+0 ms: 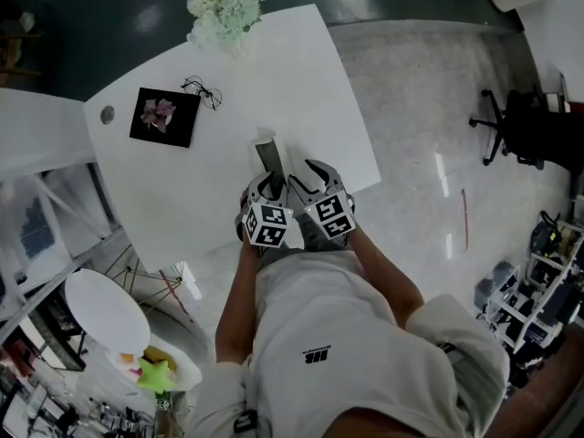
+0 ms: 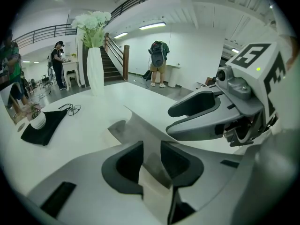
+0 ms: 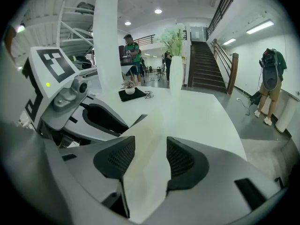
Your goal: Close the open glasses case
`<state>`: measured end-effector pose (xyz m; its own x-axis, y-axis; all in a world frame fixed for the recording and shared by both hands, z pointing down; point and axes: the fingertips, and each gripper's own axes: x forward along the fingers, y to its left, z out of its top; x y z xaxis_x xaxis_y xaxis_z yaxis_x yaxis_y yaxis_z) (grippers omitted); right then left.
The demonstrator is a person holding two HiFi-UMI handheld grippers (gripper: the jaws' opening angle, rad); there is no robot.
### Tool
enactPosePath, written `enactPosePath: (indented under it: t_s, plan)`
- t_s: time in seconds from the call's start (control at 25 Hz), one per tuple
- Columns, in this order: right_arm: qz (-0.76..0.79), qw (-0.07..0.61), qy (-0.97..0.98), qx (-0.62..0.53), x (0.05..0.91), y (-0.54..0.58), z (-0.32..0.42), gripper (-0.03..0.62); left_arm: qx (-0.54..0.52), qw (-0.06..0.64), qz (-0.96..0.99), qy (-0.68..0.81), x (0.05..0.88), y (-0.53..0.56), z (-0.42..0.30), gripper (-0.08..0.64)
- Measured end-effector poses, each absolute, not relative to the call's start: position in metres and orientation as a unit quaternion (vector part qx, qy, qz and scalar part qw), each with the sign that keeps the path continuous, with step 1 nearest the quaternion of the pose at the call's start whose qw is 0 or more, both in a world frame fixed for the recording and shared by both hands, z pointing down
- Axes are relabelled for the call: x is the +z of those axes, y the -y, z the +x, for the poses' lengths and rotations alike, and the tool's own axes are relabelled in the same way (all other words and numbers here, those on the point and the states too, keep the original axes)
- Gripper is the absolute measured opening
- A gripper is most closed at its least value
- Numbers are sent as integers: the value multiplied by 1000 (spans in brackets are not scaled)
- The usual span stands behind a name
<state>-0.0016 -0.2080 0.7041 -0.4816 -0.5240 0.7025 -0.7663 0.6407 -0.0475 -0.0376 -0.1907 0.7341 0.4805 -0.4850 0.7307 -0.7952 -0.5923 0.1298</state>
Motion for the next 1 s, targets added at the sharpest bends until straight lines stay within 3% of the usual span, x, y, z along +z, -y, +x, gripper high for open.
enactPosePath:
  t_s: [1.0]
  plan:
    - [356,341,852,174,703,202,-28,212,343,238,808,416,742,183,-71,126]
